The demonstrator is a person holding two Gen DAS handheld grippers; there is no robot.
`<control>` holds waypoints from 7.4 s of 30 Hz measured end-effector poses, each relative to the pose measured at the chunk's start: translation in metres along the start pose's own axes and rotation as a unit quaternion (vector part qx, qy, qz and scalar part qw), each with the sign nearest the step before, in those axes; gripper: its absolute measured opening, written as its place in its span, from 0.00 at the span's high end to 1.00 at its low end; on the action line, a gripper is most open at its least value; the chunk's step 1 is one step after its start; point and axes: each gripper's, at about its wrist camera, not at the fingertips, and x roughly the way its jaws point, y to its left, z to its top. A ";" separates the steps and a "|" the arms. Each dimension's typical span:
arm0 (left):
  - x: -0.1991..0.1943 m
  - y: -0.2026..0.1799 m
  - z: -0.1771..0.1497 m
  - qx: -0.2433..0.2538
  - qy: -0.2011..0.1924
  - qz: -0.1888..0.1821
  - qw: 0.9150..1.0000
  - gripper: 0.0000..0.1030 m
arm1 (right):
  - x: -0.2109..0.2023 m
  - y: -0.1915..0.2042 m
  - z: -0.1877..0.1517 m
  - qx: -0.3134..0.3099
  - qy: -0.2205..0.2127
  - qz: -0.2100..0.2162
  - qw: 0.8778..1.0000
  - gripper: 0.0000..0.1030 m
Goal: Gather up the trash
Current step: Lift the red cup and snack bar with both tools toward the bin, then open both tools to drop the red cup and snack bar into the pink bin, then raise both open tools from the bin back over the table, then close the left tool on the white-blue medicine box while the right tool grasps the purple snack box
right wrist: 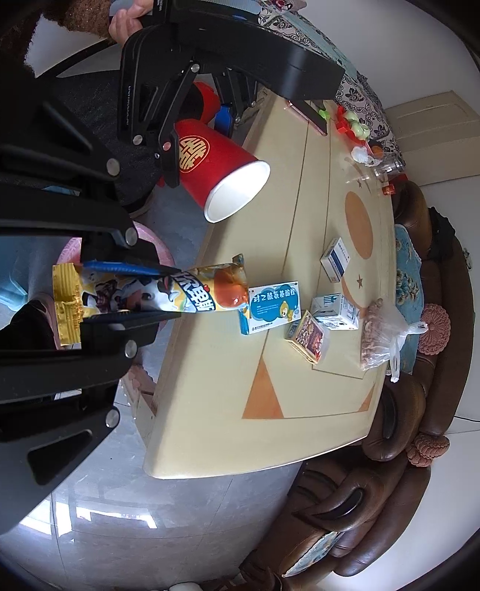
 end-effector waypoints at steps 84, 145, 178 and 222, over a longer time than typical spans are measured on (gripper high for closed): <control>0.273 -0.011 -0.046 -0.126 0.280 -0.062 0.950 0.33 | 0.277 -0.049 -0.136 0.147 0.261 0.043 0.953 0.50; -0.109 0.147 0.188 -0.249 0.111 0.061 0.960 0.24 | -0.029 -0.112 0.248 0.121 0.020 0.044 0.991 0.24; 0.067 0.230 0.228 -0.392 0.230 -0.027 0.890 0.24 | 0.201 -0.119 0.243 0.150 0.216 0.058 0.963 0.24; 0.171 0.304 0.227 -0.520 0.243 -0.070 0.816 0.20 | 0.319 -0.069 0.227 0.110 0.268 -0.005 0.957 0.24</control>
